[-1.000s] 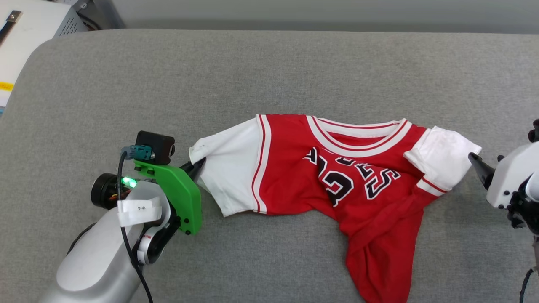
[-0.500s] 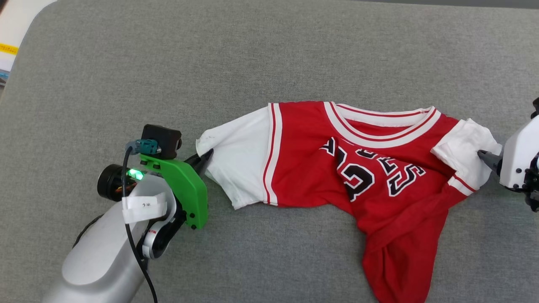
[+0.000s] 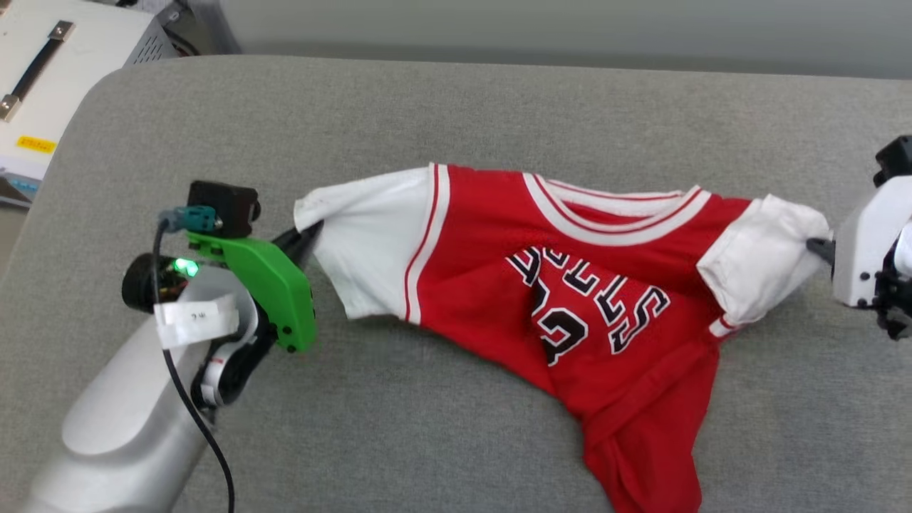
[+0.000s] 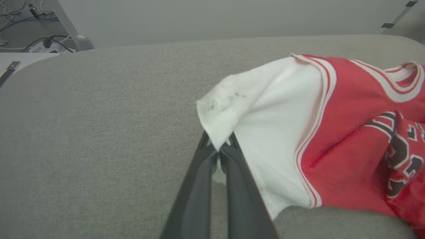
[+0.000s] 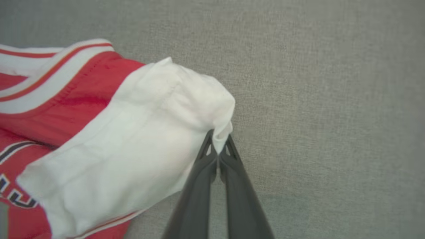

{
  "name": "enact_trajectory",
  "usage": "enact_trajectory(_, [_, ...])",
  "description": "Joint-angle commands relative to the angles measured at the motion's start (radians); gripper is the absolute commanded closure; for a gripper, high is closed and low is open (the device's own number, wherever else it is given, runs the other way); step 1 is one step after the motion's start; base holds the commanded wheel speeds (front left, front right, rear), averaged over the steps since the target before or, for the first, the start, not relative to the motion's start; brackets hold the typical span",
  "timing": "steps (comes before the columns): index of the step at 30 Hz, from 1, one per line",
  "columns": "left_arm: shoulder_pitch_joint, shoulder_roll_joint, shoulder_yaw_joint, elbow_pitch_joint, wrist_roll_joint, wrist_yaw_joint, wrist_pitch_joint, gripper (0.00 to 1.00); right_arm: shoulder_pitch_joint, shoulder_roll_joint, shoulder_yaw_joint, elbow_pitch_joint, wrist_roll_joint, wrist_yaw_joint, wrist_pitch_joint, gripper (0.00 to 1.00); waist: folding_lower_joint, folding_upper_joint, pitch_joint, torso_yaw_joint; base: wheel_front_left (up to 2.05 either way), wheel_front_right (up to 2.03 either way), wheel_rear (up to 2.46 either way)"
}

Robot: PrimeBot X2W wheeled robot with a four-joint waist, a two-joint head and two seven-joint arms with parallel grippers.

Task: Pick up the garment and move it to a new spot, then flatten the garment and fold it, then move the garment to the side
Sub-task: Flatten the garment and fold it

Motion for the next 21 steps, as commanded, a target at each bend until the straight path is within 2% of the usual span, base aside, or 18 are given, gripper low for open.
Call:
enact_trajectory(1, [-0.049, 0.02, 0.016, 0.008, -0.007, -0.003, -0.002, 1.0, -0.042, -0.019, 0.002, -0.027, -0.007, -0.001, -0.032, 1.0, -0.0001, 0.0, -0.049, -0.029, 0.0, 0.0, 0.0])
enact_trajectory(10, [-0.291, -0.012, 0.046, 0.102, 0.015, -0.026, -0.017, 1.0, -0.213, -0.037, 0.029, -0.04, -0.063, -0.001, -0.119, 1.0, -0.0001, 0.0, -0.07, -0.068, 0.0, 0.0, 0.0])
enact_trajectory(15, [-0.469, -0.049, 0.058, 0.22, 0.037, -0.05, -0.052, 1.0, -0.362, -0.035, 0.048, -0.003, -0.12, -0.001, -0.178, 1.0, -0.0001, 0.0, -0.025, -0.084, 0.0, 0.0, 0.0])
enact_trajectory(21, [-0.686, -0.065, 0.065, 0.372, 0.096, -0.075, -0.145, 1.0, -0.573, -0.018, 0.057, 0.062, -0.202, -0.001, -0.262, 1.0, -0.0001, 0.0, 0.049, -0.105, 0.0, 0.0, 0.0])
